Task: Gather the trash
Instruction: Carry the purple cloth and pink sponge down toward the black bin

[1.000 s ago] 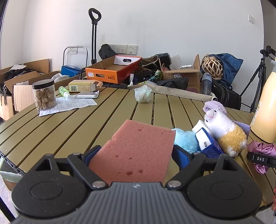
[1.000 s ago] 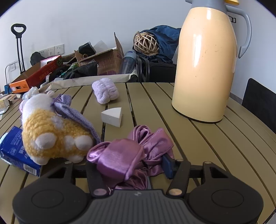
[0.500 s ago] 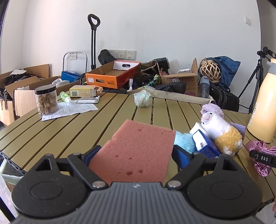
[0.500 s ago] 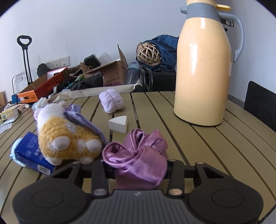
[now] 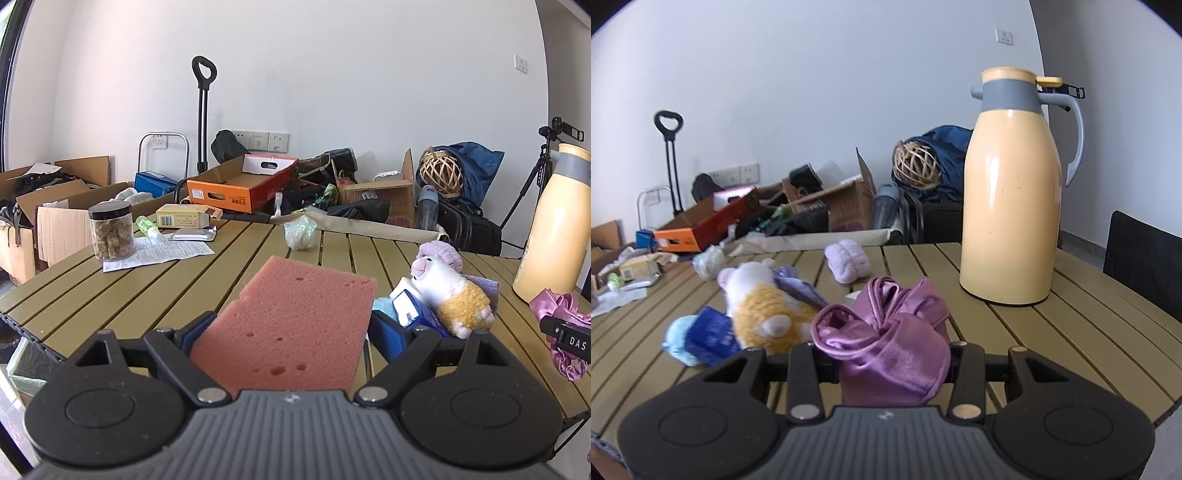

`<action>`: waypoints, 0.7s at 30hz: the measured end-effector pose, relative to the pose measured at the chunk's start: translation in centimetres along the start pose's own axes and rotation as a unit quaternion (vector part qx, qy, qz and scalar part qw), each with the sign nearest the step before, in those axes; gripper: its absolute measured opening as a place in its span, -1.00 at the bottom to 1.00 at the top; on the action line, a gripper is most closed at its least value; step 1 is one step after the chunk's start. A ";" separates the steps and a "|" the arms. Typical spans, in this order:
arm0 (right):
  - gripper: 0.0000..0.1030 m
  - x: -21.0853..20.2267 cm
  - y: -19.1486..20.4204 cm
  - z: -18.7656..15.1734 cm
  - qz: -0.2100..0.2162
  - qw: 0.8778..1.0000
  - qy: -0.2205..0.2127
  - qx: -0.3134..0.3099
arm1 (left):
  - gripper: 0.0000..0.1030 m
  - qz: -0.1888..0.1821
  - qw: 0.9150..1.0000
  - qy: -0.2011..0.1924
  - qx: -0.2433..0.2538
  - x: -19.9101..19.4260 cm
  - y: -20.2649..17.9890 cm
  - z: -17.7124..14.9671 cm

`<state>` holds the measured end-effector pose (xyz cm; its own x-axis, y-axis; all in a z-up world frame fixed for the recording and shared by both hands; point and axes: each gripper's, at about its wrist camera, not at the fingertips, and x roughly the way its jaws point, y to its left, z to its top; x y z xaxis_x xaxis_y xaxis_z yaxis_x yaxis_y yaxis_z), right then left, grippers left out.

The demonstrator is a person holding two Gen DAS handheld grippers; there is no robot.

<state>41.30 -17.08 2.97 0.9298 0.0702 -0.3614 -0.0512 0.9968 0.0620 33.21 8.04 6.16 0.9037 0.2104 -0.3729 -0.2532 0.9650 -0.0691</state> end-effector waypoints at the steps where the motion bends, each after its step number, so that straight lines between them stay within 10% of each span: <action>1: -0.23 -0.5 0.0 -0.1 0.003 1.000 -0.002 0.001 | 0.72 0.000 1.000 -0.002 0.001 -0.4 0.0 -0.1; 21: -0.23 -11.7 0.9 -3.8 0.060 0.998 -0.010 0.002 | 0.72 -0.018 1.000 -0.008 0.013 -8.8 0.0 -3.0</action>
<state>28.99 -16.82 3.71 0.9243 0.1883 -0.3319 -0.1612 0.9810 0.1076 24.24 5.72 6.70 0.9174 0.1780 -0.3559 -0.2115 0.9757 -0.0572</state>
